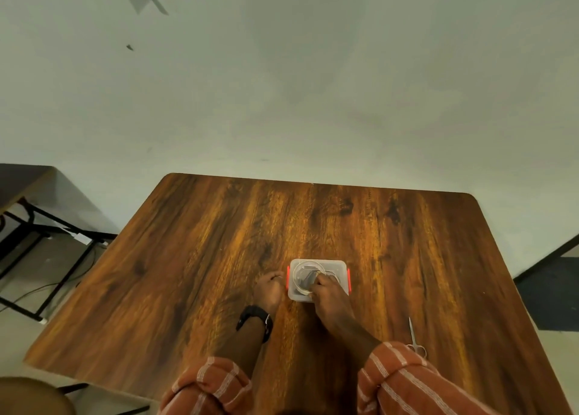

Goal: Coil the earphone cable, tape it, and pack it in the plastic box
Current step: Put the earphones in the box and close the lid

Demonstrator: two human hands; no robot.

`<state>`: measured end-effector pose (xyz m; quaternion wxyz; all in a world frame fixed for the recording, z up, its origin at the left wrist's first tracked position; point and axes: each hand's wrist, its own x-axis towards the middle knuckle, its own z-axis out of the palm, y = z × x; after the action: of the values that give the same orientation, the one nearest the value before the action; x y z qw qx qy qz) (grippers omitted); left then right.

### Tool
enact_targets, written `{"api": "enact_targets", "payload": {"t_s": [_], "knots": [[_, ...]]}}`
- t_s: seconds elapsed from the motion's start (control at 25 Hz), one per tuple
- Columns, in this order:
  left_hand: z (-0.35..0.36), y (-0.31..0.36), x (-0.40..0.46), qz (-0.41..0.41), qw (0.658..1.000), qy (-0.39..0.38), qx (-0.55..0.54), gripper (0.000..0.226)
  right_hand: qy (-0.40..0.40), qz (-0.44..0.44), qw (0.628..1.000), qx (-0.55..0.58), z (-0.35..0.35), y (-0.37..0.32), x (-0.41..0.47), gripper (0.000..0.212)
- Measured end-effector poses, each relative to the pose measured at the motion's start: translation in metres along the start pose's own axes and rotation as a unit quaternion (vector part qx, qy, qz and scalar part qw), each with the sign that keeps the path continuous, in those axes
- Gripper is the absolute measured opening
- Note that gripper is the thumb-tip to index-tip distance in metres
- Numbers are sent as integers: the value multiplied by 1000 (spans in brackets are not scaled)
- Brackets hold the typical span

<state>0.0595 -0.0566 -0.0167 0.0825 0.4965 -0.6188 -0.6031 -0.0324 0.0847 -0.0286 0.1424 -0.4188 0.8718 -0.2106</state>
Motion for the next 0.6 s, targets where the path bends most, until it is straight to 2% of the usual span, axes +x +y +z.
{"api": "enact_targets", "payload": {"t_s": [0.08, 0.16, 0.24, 0.28, 0.36, 0.44, 0.6], "knots": [[0, 4, -7, 9, 1000, 0, 28, 26, 0, -22, 1000, 0, 0, 0, -6, 37], [-2, 1, -3, 27, 998, -6, 64, 20, 52, -15, 998, 13, -9, 10, -17, 36], [-1, 0, 0, 50, 994, -13, 98, 20, 121, 75, 990, -8, -16, 39, -42, 37], [-1, 1, 2, 57, 992, -4, 109, 21, 129, 139, 981, -39, -22, 55, -58, 43], [3, 2, 3, 66, 988, 17, 136, 21, 91, 279, 952, -84, -28, 85, -92, 54], [6, 4, 4, 62, 985, 35, 159, 24, 59, 359, 929, -74, -31, 100, -122, 59], [11, 6, 6, 70, 980, 45, 180, 32, 24, 365, 928, -71, -42, 86, -152, 52]]}}
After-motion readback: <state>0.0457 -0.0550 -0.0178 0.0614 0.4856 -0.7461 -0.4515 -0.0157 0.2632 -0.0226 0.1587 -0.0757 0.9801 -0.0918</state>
